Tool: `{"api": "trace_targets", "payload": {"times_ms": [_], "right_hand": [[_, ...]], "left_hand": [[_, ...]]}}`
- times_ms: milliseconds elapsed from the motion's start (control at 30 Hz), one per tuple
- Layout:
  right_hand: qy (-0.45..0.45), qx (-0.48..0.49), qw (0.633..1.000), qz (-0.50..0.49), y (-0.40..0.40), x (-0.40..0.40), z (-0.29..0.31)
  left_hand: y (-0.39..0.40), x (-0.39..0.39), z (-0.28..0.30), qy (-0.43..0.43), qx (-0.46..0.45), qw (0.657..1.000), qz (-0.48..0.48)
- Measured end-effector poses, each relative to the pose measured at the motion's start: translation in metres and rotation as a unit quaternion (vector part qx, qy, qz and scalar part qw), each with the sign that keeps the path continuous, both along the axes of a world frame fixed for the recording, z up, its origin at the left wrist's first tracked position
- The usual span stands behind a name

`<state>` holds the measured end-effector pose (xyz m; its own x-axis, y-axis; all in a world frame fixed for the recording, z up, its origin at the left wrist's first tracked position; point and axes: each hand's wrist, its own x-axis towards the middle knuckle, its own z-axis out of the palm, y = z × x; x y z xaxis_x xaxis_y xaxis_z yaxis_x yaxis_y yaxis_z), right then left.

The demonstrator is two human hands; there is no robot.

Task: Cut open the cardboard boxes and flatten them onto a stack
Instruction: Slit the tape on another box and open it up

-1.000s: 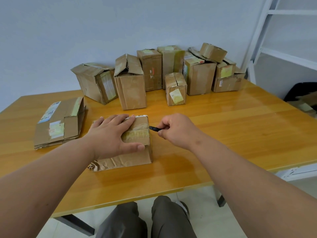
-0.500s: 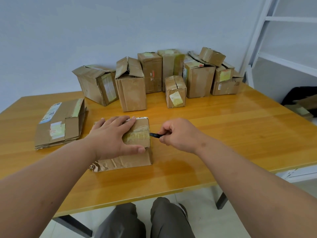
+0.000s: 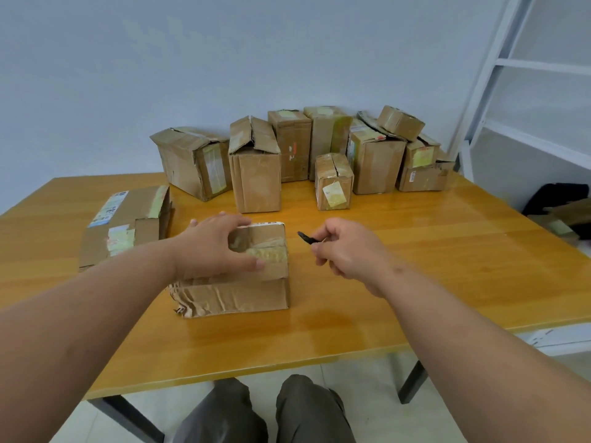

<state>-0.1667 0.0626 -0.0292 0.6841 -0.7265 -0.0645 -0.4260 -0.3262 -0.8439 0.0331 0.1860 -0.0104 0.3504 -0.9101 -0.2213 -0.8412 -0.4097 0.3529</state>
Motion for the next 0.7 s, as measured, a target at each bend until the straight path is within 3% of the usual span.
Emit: {"api": "trace_targets", "payload": {"times_ms": [167,367,533,600,700], "right_hand": [[0.044,-0.024,0.996,0.077,0.022,0.018,0.007],[0.064,-0.068,0.995,0.047,0.032,0.023,0.005],[0.078,-0.019,0.996,0.044,0.046,0.028,0.006],[0.064,0.009,0.996,0.057,0.052,0.03,0.006],[0.022,0.054,0.997,0.046,0.052,0.034,0.004]], "left_hand": [[0.016,0.01,0.009,0.058,0.035,0.997,0.035],[0.026,0.015,0.008,-0.131,0.097,0.982,0.097],[0.026,-0.004,0.014,-0.16,0.112,0.967,0.164],[0.03,-0.008,0.015,-0.131,0.094,0.969,0.187],[0.04,-0.012,0.017,0.075,0.037,0.973,0.217]]}}
